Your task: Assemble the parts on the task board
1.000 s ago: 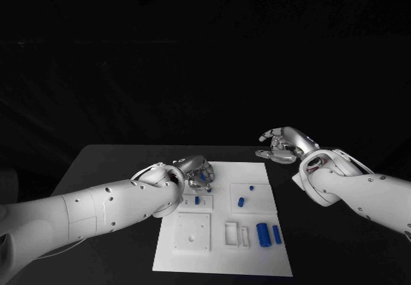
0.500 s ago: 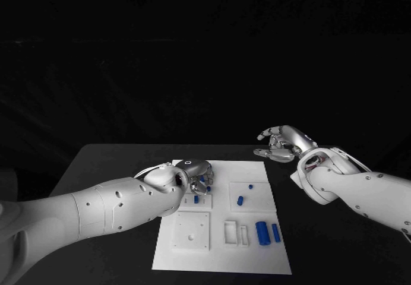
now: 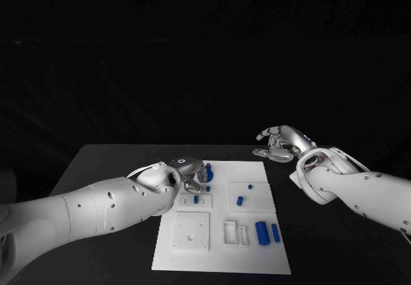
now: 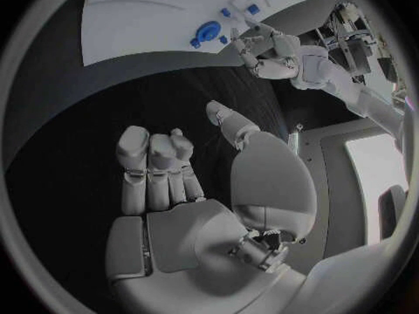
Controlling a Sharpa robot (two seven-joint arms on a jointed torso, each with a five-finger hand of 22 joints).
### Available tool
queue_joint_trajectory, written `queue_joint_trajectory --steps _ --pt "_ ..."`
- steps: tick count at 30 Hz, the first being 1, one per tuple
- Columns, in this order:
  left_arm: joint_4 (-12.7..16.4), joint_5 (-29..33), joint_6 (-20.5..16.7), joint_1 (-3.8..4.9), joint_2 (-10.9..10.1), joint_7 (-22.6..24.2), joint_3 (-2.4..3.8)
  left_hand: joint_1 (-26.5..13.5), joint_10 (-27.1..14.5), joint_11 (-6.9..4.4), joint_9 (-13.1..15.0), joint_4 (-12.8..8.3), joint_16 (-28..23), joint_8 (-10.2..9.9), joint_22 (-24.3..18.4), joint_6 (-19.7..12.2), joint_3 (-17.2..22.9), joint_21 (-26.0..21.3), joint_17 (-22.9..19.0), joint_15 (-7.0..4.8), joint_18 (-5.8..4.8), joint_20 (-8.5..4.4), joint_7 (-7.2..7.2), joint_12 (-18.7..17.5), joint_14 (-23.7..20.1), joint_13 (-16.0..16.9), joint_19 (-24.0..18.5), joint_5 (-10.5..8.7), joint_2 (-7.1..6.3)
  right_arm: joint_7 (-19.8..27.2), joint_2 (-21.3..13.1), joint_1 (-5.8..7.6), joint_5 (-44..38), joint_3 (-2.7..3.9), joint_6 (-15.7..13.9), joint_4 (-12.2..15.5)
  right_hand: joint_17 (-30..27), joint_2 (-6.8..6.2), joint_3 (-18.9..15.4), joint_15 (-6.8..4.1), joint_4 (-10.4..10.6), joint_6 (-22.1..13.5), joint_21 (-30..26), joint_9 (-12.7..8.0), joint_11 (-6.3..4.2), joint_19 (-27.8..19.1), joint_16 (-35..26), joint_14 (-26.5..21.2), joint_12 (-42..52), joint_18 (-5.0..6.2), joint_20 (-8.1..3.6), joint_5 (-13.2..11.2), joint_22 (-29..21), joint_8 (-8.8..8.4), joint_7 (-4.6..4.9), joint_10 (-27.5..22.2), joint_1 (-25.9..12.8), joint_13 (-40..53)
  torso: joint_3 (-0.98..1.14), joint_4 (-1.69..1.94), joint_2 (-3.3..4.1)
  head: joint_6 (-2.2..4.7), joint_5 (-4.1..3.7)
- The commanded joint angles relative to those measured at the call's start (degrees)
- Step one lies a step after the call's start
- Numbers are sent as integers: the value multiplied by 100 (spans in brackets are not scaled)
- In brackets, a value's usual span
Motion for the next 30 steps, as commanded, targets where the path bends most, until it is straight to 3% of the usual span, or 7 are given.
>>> queue_joint_trajectory --steps 1,7,11,14,20,24,30 --pt "-5 220 -141 7 -40 53 86 -30 100 -32 -19 64 39 5 -1 -5 -6 40 -8 -2 307 -20 -7 -29 53 -9 53 -31 -21 63 -3 1 -8 3 17 7 6 23 -14 9 11 26 -27 -10 96 -12 -25 41 39 810 -41 39 35 -2 26 -128 -16 -9 -3 5 1 -15 -16" --pt "-286 386 17 9 -102 -94 254 -142 279 -77 -53 213 38 51 -7 60 -36 38 -26 -43 303 -35 -31 -24 75 -6 71 -38 0 56 -17 1 -9 3 23 10 6 24 -15 9 12 26 -27 -10 96 -10 -24 43 39 810 -41 42 35 -2 26 -127 -16 -10 3 15 4 -24 -23" --pt "-450 593 104 13 -130 -159 382 -452 502 -157 -102 538 35 66 -24 64 -97 17 -46 -121 291 -68 -36 33 106 23 83 -21 -28 50 -17 1 -11 3 27 3 6 25 -16 9 14 26 -27 -10 96 -9 -24 44 40 810 -41 45 36 -2 26 -126 -16 -11 1 6 5 -37 -23" --pt "-572 689 170 20 -121 -232 449 -809 677 -233 -147 941 34 84 -44 70 -133 -4 -63 -192 283 -109 -44 99 152 56 106 -37 -78 47 -14 1 -11 3 34 -2 7 26 -17 9 15 26 -27 -10 96 -8 -24 46 41 810 -42 46 36 -2 26 -125 -15 -12 -1 9 1 -35 -15" --pt "-904 734 517 64 -30 -598 467 -1526 1024 -377 -164 1749 63 157 -73 135 -206 -29 -68 -337 277 -175 -85 334 249 174 157 -98 -191 40 12 1 -14 3 42 -16 7 29 -20 9 20 26 -26 -11 96 -5 -23 49 43 810 -42 49 37 -2 27 -123 -18 -14 2 7 -1 -38 -11" --pt "-1093 734 712 94 32 -792 467 -1737 1149 -467 -137 2197 190 224 -61 165 -211 6 -3 -422 302 -250 -127 538 352 290 218 -114 -320 38 21 1 -14 3 49 -29 8 32 -23 9 28 27 -26 -11 96 -1 -22 54 46 810 -43 56 37 -1 26 -119 -22 -17 4 0 4 -28 -3" --pt "-1289 689 943 112 150 -933 467 -1670 1107 -497 -118 2457 280 261 -29 119 -316 50 58 -454 304 -317 -142 742 361 424 236 -114 -342 34 30 1 -14 3 53 -26 8 37 -28 9 45 27 -26 -12 96 6 -21 61 51 810 -44 79 38 -1 26 -113 -31 -22 3 5 7 -21 -17"
